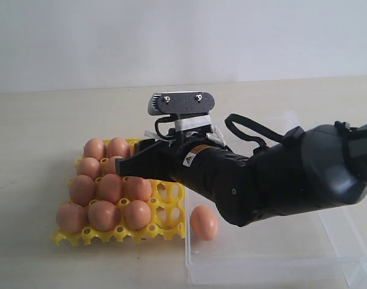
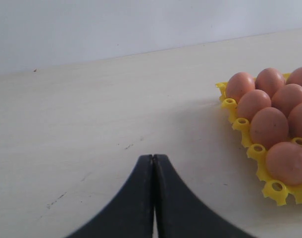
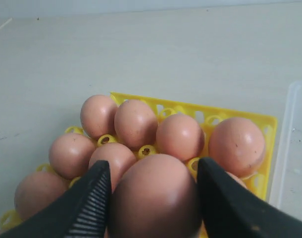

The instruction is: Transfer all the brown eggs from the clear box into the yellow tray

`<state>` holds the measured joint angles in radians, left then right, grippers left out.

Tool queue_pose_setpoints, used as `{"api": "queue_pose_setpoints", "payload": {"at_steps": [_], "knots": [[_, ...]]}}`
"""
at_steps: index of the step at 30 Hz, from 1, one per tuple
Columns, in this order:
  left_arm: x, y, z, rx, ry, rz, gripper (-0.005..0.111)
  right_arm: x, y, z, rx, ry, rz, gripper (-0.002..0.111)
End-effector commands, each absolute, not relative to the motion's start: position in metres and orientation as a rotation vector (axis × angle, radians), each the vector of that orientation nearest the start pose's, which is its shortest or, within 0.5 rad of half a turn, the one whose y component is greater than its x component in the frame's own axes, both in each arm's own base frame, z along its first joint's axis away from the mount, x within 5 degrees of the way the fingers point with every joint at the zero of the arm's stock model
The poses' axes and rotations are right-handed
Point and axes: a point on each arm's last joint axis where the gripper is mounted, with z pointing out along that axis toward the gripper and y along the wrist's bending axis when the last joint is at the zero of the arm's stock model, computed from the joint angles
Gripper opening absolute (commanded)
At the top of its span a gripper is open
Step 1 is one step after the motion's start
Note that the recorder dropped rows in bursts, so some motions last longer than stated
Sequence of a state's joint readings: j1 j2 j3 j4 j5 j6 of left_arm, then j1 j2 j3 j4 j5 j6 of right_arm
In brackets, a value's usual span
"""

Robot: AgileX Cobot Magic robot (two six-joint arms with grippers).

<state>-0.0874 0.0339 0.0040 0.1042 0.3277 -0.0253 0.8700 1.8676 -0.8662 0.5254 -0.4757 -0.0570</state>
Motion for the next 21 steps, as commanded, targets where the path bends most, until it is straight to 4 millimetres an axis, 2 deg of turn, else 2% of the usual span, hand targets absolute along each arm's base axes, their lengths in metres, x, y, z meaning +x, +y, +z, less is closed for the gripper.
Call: {"api": "queue_pose_setpoints", "payload": {"at_steps": [1,21], "knots": [[0.0563,-0.0022,0.1828,0.122,1.830,0.013,0.000,0.2532,0.2675,0.1516,-0.321,2.067,0.549,0.000],[0.0563,-0.0022,0.1828,0.122,1.830,0.013,0.000,0.2509,0.2658,0.1423,-0.277,2.158,0.545,0.000]]}}
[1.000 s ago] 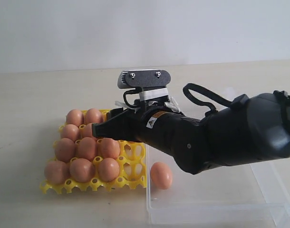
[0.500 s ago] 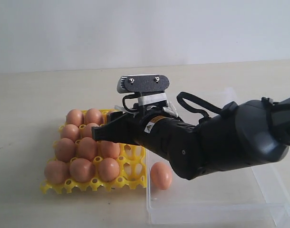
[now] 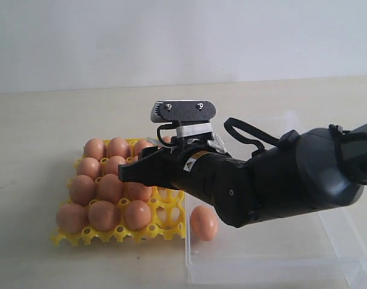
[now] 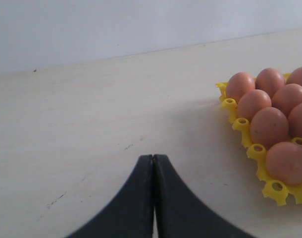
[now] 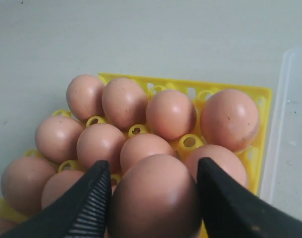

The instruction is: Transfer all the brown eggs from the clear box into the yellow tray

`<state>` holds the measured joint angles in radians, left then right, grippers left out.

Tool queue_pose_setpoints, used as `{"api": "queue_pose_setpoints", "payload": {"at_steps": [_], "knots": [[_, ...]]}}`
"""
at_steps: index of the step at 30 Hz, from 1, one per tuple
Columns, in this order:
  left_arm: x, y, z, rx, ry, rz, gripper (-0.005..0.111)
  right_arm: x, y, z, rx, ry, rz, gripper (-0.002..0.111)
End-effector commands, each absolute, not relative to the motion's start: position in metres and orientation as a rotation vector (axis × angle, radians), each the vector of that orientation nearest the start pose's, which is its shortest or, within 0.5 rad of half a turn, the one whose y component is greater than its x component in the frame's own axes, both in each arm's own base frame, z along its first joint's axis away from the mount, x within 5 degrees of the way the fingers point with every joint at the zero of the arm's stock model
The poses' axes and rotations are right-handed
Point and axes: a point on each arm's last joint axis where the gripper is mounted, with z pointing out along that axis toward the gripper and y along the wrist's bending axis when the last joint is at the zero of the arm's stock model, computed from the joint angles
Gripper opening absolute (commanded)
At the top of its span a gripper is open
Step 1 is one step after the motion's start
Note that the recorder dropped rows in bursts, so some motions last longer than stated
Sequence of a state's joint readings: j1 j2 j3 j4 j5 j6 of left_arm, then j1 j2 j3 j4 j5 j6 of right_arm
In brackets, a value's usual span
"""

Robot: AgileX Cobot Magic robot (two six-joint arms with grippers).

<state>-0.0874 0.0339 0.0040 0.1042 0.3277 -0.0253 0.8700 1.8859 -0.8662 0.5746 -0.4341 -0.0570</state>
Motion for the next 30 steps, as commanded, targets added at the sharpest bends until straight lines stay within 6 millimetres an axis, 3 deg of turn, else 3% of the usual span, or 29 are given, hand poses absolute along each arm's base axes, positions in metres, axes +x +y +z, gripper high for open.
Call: {"api": "queue_pose_setpoints", "payload": {"at_steps": [1,15,30], "knots": [[0.056,-0.002,0.183,0.122,1.830,0.013,0.000,0.251,0.266,0.142,-0.273,2.163,0.546,0.000],[0.056,-0.002,0.183,0.122,1.830,0.013,0.000,0.252,0.264,0.139,-0.182,2.192,0.552,0.000],[0.056,-0.002,0.183,0.122,1.830,0.013,0.000,0.252,0.263,0.129,-0.211,2.210,0.516,0.000]]}}
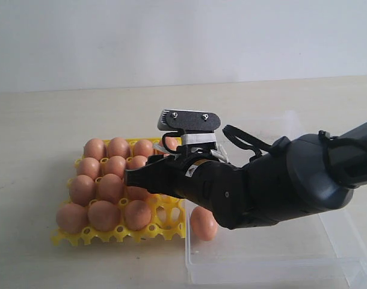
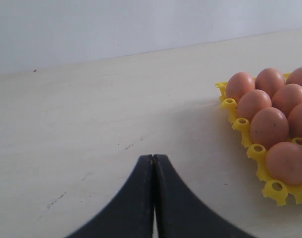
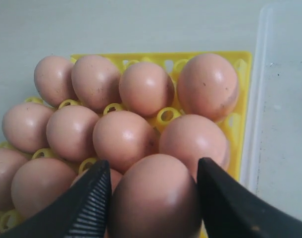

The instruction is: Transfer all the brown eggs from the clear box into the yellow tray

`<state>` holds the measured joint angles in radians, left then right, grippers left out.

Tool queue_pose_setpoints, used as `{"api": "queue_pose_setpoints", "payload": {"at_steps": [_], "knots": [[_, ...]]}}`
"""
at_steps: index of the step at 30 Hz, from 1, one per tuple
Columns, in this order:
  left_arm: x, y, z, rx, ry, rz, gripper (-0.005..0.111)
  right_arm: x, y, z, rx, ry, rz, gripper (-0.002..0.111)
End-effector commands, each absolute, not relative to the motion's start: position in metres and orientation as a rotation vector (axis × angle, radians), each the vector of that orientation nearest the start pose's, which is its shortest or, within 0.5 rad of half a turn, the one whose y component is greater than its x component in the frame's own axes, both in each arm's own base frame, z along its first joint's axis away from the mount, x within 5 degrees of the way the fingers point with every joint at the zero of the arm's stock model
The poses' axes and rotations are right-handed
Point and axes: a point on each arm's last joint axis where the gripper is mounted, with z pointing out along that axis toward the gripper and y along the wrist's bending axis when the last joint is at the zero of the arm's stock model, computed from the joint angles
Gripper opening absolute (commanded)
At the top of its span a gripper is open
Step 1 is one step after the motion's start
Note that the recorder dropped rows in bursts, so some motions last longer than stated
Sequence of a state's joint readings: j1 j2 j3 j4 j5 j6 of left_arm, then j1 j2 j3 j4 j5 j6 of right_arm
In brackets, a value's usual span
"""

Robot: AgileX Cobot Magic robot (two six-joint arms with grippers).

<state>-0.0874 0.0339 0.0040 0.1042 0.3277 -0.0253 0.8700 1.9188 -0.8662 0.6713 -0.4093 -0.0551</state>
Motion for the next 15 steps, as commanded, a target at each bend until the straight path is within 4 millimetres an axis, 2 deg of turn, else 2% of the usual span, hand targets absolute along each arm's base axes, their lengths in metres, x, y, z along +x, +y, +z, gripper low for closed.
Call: {"api": "queue_pose_setpoints", "payload": {"at_steps": [1,4,10,12,15], "knots": [[0.0563,-0.0022,0.1828,0.122,1.830,0.013,0.000,0.2519,0.2633,0.1295,-0.216,2.209,0.513,0.001],[0.0563,-0.0022,0.1828,0.122,1.830,0.013,0.000,0.2519,0.2633,0.1295,-0.216,2.209,0.513,0.011],[0.0563,-0.0022,0.1828,0.122,1.830,0.013,0.000,0.2522,0.2633,0.1298,-0.214,2.205,0.513,0.040],[0.0563,-0.0022,0.1828,0.122,1.830,0.013,0.000,0.2524,0.2632,0.1301,-0.213,2.201,0.513,0.045],[0.0563,-0.0022,0.1828,0.122,1.830,0.013,0.000,0.2528,0.2632,0.1305,-0.211,2.195,0.512,0.045]]}}
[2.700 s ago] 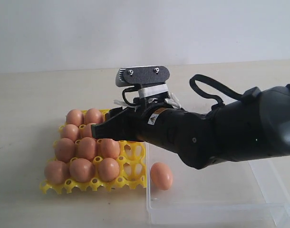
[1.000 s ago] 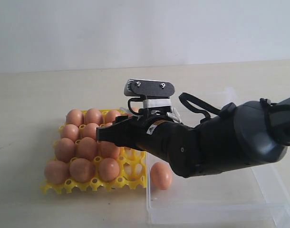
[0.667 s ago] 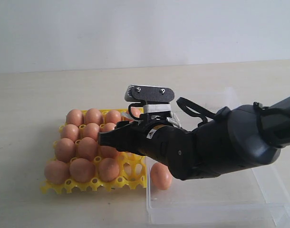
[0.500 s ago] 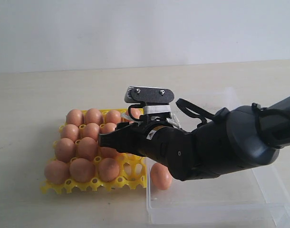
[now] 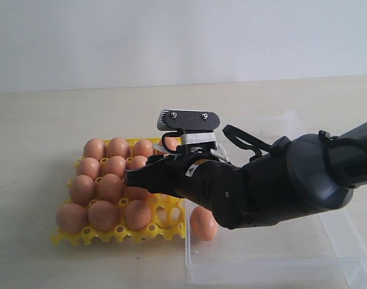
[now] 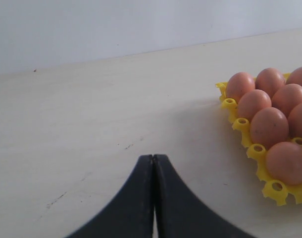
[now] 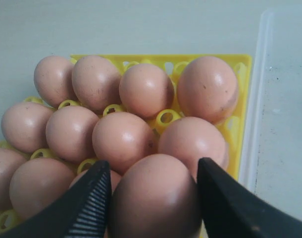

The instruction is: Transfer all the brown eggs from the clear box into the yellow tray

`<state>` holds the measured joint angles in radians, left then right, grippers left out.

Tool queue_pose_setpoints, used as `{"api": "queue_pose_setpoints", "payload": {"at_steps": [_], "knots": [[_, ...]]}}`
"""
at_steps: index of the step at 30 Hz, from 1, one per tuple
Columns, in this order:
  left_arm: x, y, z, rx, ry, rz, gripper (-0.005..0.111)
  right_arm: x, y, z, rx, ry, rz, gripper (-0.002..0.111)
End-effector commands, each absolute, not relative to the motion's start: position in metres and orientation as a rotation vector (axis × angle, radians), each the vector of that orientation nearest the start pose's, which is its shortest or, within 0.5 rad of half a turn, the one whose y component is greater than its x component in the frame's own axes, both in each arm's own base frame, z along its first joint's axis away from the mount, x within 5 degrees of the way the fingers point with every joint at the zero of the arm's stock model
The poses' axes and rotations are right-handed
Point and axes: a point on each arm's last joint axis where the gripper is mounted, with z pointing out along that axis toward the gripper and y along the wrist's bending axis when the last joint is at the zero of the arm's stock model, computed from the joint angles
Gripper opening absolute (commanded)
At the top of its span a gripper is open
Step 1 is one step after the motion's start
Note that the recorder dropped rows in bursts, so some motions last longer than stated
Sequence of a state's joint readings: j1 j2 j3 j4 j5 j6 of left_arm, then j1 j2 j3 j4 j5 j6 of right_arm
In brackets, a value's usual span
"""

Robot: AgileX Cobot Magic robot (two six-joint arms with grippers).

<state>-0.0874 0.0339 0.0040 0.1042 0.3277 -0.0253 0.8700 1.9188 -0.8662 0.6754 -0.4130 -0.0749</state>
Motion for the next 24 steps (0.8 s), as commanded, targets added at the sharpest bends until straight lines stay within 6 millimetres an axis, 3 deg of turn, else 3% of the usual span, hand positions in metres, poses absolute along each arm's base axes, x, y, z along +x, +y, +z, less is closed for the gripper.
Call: {"api": "queue_pose_setpoints", "payload": {"at_steps": [1,24], "knots": [[0.0563,-0.0022,0.1828,0.122,1.830,0.013,0.000,0.2527,0.2632,0.1304,-0.211,2.197,0.512,0.045],[0.0563,-0.0022,0.1828,0.122,1.830,0.013,0.000,0.2547,0.2628,0.1243,-0.199,2.187,0.494,0.045]]}}
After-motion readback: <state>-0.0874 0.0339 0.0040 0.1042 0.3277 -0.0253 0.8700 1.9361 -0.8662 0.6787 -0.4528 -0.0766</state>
